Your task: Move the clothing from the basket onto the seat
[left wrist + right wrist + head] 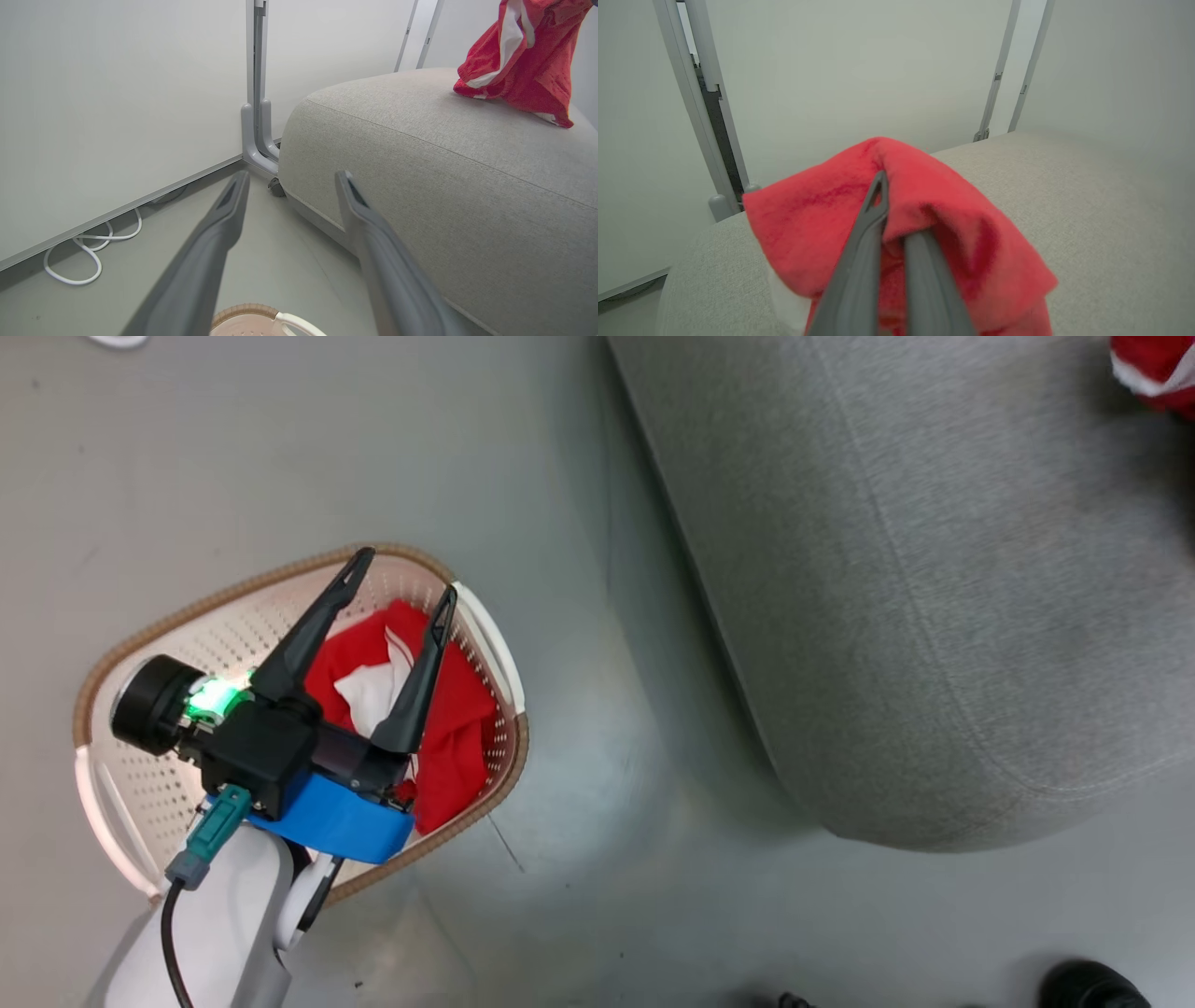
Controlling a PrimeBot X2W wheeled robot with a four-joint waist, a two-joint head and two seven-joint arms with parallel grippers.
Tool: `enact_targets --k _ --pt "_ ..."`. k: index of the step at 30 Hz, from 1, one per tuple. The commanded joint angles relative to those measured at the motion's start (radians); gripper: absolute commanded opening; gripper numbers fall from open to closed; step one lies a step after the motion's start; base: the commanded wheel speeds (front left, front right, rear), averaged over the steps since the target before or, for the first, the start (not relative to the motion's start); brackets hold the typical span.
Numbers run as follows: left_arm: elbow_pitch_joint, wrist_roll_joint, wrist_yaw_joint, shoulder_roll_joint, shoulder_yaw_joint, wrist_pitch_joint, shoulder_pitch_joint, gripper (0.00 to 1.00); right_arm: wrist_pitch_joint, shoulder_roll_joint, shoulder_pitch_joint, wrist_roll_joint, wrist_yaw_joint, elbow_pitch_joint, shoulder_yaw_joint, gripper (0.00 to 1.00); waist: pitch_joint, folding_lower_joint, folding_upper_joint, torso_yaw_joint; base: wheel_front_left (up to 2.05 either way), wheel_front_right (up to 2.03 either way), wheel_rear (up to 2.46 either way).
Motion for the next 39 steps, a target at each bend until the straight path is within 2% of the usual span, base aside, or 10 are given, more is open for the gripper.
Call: enact_targets --k 1,9,10,11,12,13,21,30,39 --pt "-0.009 0.006 -0.001 0.010 0.002 -0.003 -0.020 1.00 -0.003 0.031 0.027 -0.023 0.000 -0.009 -0.026 0.00 0.045 -0.0002 0.0000 0.012 0.00 0.00 0.00" --pt "-0.004 0.003 -0.001 0.018 -0.003 -0.003 -0.029 1.00 -0.004 0.126 0.073 -0.124 0.000 -0.021 -0.157 0.00 0.056 -0.0002 0.0000 0.009 0.00 0.00 0.00" --pt "-0.002 0.000 -0.001 0.017 -0.005 -0.003 -0.030 1.00 -0.004 0.134 0.076 -0.136 0.000 -0.023 -0.164 0.03 0.054 -0.0002 0.0000 0.009 0.00 0.00 0.00" --pt "0.000 -0.001 -0.001 0.017 -0.005 -0.003 -0.031 1.00 -0.004 0.143 0.079 -0.145 0.000 -0.025 -0.166 0.33 0.051 -0.0002 0.0000 0.010 0.00 0.00 0.00" --pt "0.003 -0.002 -0.001 0.017 -0.005 -0.003 -0.033 1.00 -0.004 0.152 0.079 -0.147 0.000 -0.023 -0.163 0.74 0.048 -0.0002 0.0000 0.011 0.00 0.00 0.00" --pt "0.006 -0.003 -0.001 0.016 -0.005 -0.003 -0.034 1.00 -0.004 0.159 0.080 -0.146 0.000 -0.014 -0.161 1.00 0.045 -0.0002 0.0000 0.011 0.00 0.00 0.00" --pt "0.021 -0.011 0.000 -0.006 -0.009 -0.003 -0.031 1.00 -0.004 0.144 0.092 -0.157 0.000 0.024 -0.138 1.00 0.007 -0.0002 0.0000 0.026 0.00 0.00 0.00" --pt "0.047 -0.030 0.002 -0.062 0.021 -0.003 0.003 1.00 -0.004 0.144 0.190 -0.183 0.000 -0.009 -0.136 1.00 -0.078 -0.0002 0.0000 0.062 0.00 0.00 0.00" --pt "0.096 -0.047 0.000 -0.147 0.066 -0.003 0.088 1.00 -0.002 0.192 0.353 -0.238 0.000 -0.082 -0.129 1.00 -0.251 -0.0002 0.0000 0.105 0.00 0.00 0.00"
